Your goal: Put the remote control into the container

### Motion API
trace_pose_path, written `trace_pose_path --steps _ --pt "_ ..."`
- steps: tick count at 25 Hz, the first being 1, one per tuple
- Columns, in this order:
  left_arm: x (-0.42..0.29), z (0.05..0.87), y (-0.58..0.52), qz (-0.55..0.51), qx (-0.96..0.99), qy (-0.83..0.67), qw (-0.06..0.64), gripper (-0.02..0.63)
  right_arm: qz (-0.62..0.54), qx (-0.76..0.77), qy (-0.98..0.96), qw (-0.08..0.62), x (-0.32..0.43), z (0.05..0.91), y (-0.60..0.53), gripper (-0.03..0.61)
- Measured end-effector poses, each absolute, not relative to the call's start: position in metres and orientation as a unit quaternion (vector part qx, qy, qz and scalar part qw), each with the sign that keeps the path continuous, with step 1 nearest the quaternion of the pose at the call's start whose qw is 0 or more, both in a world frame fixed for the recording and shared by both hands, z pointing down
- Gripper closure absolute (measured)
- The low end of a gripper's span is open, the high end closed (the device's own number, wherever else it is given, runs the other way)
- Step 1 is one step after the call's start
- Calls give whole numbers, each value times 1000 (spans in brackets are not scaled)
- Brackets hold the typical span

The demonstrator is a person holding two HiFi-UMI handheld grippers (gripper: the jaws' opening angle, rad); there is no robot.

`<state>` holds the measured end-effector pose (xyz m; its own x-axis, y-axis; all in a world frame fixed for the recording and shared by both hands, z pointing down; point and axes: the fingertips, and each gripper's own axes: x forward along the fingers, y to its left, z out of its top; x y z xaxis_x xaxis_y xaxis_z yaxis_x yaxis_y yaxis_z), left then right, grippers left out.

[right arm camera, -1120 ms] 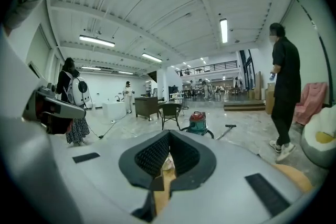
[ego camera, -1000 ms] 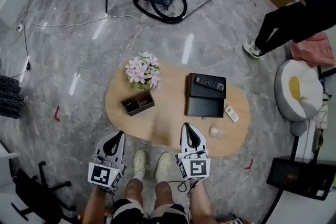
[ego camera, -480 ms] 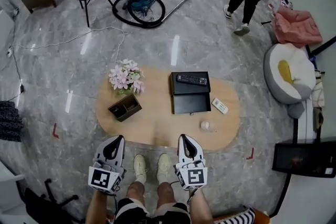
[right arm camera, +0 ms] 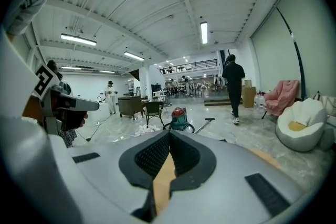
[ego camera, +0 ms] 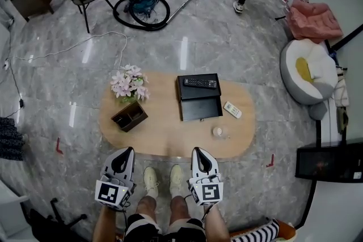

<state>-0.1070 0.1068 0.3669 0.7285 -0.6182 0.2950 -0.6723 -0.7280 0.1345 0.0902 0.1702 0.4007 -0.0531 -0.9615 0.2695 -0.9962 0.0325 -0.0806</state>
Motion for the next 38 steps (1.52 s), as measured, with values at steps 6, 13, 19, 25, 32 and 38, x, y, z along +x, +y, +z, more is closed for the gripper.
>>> trace_pose_path --steps 6,13,19,25,32,38 --pt "-106 371 111 124 925 -339 117 607 126 684 -715 70 90 400 171 568" --pt "-108 371 109 113 923 -348 119 606 126 685 -714 67 90 400 170 568" --pt "-107 373 103 115 923 -346 119 607 124 685 -714 70 88 399 165 568" --pt "-107 375 95 119 930 -330 112 607 125 697 -702 72 90 398 160 568" --pt "-87 374 85 111 945 -291 100 606 111 745 -654 64 131 391 162 568" --pt "-35 381 89 114 953 -257 108 606 102 789 -602 69 205 392 185 568"
